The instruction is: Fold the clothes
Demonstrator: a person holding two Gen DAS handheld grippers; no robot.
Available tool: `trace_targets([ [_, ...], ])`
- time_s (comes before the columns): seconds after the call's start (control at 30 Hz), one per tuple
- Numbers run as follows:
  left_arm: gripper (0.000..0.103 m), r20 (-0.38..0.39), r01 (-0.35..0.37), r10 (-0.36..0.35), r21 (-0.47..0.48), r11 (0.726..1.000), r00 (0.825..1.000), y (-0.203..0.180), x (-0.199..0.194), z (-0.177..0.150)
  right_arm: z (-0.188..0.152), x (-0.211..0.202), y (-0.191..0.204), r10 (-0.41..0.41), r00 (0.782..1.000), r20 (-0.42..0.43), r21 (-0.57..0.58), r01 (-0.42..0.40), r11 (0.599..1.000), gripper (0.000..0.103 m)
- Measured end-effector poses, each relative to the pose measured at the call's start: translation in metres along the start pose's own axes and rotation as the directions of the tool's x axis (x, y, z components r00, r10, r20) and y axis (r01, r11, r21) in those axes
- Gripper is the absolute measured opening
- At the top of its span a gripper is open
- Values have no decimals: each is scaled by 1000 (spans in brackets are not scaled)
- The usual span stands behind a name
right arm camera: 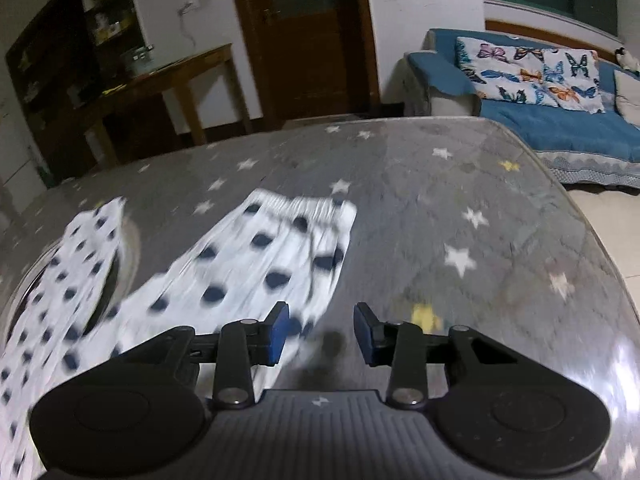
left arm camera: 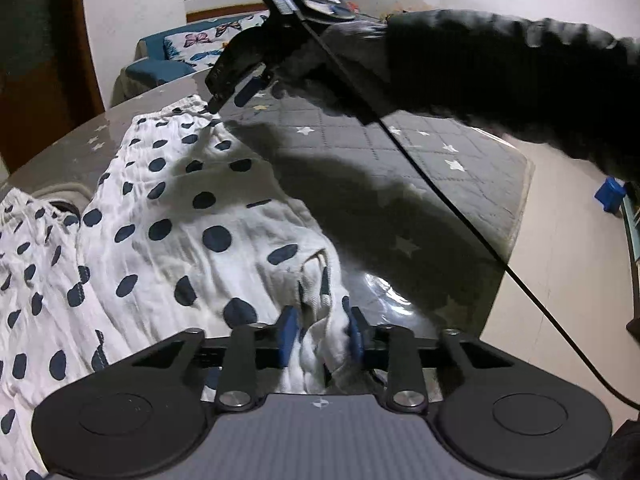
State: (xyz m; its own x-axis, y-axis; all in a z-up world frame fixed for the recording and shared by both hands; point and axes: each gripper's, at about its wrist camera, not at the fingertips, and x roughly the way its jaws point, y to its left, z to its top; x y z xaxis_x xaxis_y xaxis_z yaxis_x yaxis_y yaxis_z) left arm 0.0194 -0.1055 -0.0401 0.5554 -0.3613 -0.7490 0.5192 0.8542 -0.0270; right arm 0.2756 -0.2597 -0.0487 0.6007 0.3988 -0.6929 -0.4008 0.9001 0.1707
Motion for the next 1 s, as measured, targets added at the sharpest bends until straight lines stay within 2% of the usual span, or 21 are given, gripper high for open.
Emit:
trace_targets([
  [0.13,16,2,20,-20,-36,999,1000,6,-1,3,16,25,1,-17,1000,5,17,16,1000,36],
  [0.37,12,22,59,-58,-55,997,998,12,-6,8,27,53,4,-58,998,5,15,58,998,34],
  [0.47,11,33,70,-67,-70,995,997,15,-8,8,30,58,4,-70,997,12,19,70,997,23],
  [0.5,11,35,74,-71,-77,994,997,16,-9,9,31,59,4,-72,997,10,19,72,997,16],
  [0.63,9,50,82,-78,-96,992,996,19,-13,9,35,61,3,-93,996,6,25,93,995,4],
  [0.8,8,94,88,-75,-135,987,993,28,-29,6,42,52,5,-113,993,27,40,111,993,3],
  [1.0,7,166,81,-44,-220,972,985,48,-64,-6,65,34,22,-111,992,62,32,109,994,3],
])
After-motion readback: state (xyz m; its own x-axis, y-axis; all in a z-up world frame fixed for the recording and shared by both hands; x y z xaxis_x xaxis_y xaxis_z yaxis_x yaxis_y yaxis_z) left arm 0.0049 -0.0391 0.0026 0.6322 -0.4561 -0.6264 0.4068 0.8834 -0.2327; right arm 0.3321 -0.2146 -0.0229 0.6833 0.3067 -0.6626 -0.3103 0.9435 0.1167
